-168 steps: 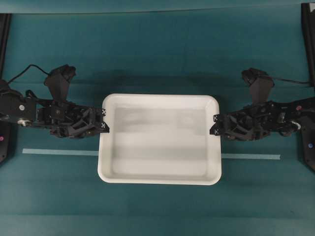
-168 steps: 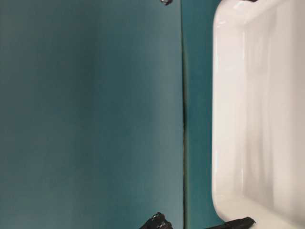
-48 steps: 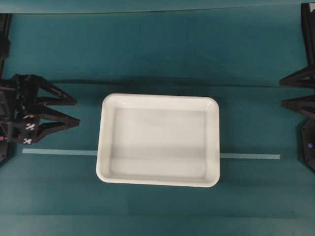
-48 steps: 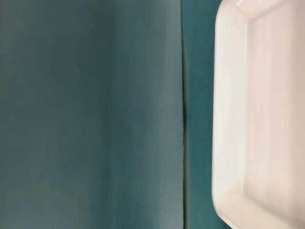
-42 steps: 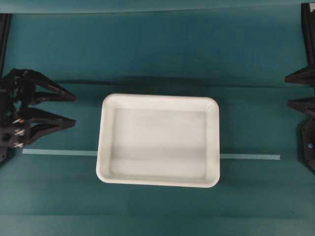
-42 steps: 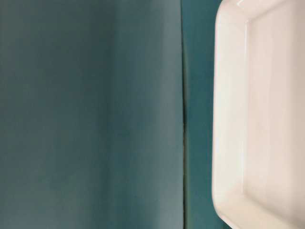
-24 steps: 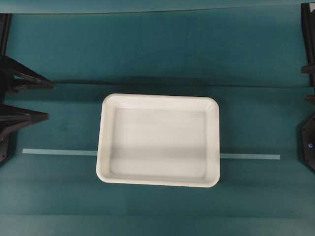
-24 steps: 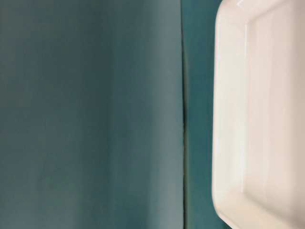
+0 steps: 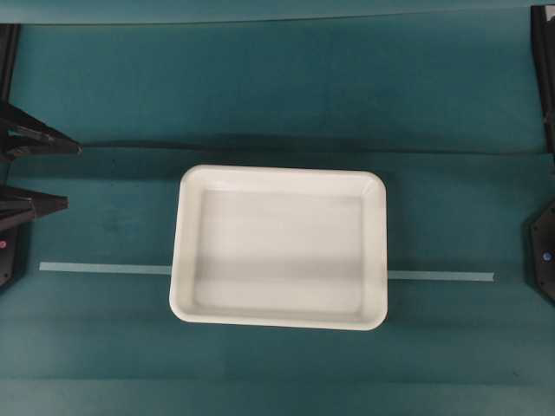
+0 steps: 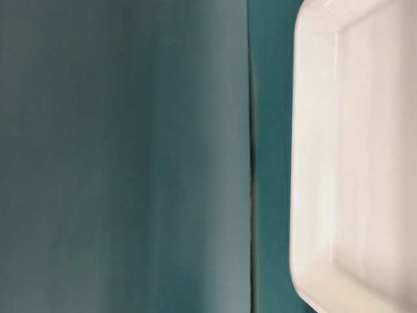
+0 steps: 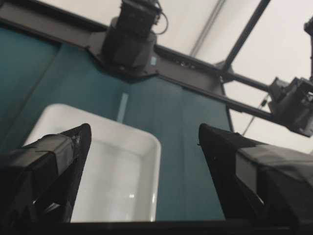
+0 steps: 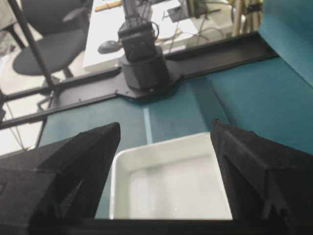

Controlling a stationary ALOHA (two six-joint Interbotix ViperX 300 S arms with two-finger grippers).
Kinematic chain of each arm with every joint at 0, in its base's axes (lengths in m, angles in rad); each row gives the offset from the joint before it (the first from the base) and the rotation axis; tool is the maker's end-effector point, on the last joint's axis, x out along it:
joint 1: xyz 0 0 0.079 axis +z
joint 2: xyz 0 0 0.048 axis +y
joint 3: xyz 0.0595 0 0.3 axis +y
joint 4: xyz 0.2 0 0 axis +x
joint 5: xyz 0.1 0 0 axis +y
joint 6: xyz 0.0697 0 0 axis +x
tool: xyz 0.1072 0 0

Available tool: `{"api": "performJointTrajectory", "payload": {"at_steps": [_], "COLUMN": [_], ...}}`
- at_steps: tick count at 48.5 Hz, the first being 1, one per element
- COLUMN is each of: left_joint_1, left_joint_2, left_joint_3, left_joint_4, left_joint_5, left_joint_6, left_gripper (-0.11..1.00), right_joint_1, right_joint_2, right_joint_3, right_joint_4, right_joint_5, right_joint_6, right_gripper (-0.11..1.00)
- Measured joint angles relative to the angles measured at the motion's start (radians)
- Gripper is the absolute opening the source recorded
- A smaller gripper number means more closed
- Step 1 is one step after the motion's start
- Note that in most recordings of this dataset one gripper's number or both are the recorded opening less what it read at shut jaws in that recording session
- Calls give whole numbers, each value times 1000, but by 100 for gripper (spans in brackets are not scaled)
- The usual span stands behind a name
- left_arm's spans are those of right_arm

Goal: Lift the white case with both hands.

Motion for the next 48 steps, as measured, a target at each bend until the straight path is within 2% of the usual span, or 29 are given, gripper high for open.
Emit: {"api": "performJointTrajectory", "payload": {"at_steps": [48], "left_joint_1": [-2], "left_joint_2": [0], "left_joint_3": [23], "left_joint_4": [0], "left_joint_5": [0], "left_joint_6": [0], "left_gripper": [94], "right_joint_1": [0], "right_joint_2": [-40], "right_joint_3": [32], "right_joint_4": [-2], "right_joint_5": [0], "right_joint_6": [9], "right_gripper": [81]}}
